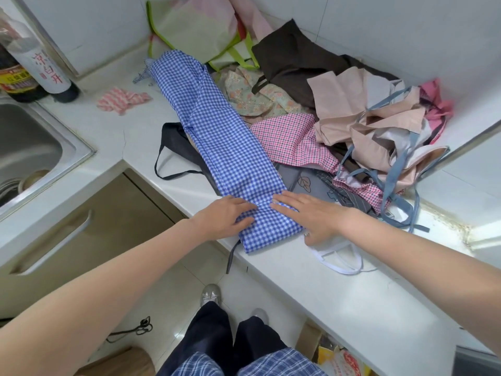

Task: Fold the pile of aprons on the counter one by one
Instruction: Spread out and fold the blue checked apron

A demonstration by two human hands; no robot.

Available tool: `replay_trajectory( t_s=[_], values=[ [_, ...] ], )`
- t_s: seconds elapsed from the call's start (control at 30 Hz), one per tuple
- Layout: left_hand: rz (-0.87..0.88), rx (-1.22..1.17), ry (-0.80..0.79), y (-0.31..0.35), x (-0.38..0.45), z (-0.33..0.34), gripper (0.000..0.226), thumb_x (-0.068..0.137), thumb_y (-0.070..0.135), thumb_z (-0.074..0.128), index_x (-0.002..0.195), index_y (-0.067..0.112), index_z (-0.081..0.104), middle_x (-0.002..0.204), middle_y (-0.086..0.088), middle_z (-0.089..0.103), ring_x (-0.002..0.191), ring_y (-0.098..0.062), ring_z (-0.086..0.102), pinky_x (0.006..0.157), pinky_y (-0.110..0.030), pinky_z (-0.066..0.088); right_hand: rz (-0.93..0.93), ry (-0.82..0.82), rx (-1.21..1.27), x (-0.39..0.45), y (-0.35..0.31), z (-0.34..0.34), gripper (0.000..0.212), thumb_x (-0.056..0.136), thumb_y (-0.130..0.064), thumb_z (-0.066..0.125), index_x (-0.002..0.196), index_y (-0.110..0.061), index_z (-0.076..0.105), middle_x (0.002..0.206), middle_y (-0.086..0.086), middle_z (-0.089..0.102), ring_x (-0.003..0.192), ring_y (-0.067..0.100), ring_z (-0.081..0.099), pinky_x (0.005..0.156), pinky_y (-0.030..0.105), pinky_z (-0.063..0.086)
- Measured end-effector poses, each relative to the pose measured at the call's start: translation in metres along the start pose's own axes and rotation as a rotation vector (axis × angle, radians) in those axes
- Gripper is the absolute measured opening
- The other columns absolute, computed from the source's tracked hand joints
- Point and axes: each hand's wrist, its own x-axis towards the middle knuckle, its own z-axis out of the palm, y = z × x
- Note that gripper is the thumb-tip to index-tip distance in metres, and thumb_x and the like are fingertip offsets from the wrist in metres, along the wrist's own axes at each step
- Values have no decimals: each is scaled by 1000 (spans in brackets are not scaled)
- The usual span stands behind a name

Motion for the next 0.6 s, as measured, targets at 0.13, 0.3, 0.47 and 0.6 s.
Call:
replay_trajectory(
  t_s=[0.13,0.3,0.47,0.6],
  values=[
    [-184,-158,-43,4,-6,-13,47,99,41,36,136,14,47,128,-6,59,109,-20,58,90,-22,39,19,148,292,8,0,-1,74,87,-13,58,150,-18,20,155,0,23,141,13,23,115,33,26],
    [-609,-1049,-34,-7,1,-29,58,95,55,29,129,14,52,132,-10,55,111,-23,58,100,-30,43,167,325,1006,23,18,-37,14,82,-12,68,94,-12,62,84,-6,63,76,8,58,78,30,50],
    [-763,-1477,-5,-19,-4,-27,78,94,63,13,134,4,45,131,-14,54,113,-26,57,100,-32,41,377,306,1263,47,20,-47,22,90,-29,61,103,-12,61,95,-3,63,86,14,60,71,25,49],
    [-824,-1371,16,-21,-9,-28,68,96,59,24,113,4,59,114,-13,65,100,-24,64,95,-31,47,475,304,1007,67,12,-52,38,91,-39,58,66,-12,48,69,0,52,64,17,50,58,26,39]
  ],
)
